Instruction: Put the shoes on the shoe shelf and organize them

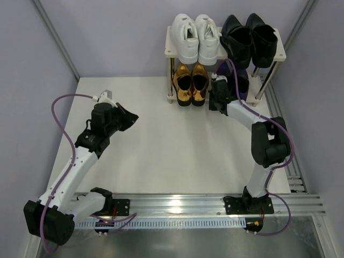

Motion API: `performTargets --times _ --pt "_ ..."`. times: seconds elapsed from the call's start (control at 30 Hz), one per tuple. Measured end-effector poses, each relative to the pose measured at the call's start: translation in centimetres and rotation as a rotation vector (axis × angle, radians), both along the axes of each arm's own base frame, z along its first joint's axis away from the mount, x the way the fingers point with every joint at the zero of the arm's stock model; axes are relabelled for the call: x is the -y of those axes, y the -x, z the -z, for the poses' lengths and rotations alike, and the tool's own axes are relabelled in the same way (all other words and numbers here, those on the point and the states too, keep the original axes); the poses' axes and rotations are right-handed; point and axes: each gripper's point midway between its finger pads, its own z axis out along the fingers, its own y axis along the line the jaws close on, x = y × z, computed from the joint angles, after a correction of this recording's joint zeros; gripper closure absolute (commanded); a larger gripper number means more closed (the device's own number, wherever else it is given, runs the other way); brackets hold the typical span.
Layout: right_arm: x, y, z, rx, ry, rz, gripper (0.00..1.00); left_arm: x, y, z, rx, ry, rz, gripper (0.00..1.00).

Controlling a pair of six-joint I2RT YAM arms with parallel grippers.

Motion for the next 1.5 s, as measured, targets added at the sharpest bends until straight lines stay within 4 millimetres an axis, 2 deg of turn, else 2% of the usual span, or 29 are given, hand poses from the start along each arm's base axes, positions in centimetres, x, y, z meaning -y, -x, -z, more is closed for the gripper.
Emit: performTargets --times 0.2,0.73,1.03,1.17,1.3,1.4,1.5 --pt "1.9 -0.4 -0.4 0.022 0.085 0.062 0.96 -0.1 0.2 0.2 -0.009 -0.006 0.001 1.0" --pt "3.4 -0.3 -0.8 0.03 0.172 0.125 0.96 -0.2 0.2 0.4 -0.012 -0.019 -0.001 1.0" --pt "5.1 -0.3 -1.0 0.031 0.206 0.171 0.96 -0.3 0.2 0.5 -0.012 -0.027 0.002 1.0" --pt "4.2 -0.6 -1.0 0.038 0.161 0.117 0.96 -0.3 0.2 0.5 -0.012 -0.028 0.0 1.0" --pt "2.4 0.1 -1.9 0.059 0.066 0.021 0.96 -0.4 0.3 0.7 -0.021 -0.032 -0.001 0.99" --pt "0.9 1.2 -3.5 0.088 0.003 -0.042 0.96 -0.4 0.5 0.9 -0.03 -0.035 0.0 0.97" --pt "-0.8 3.2 -6.1 0.138 -0.043 -0.096 0.96 -0.5 0.7 1.2 -0.043 -0.04 0.001 0.95"
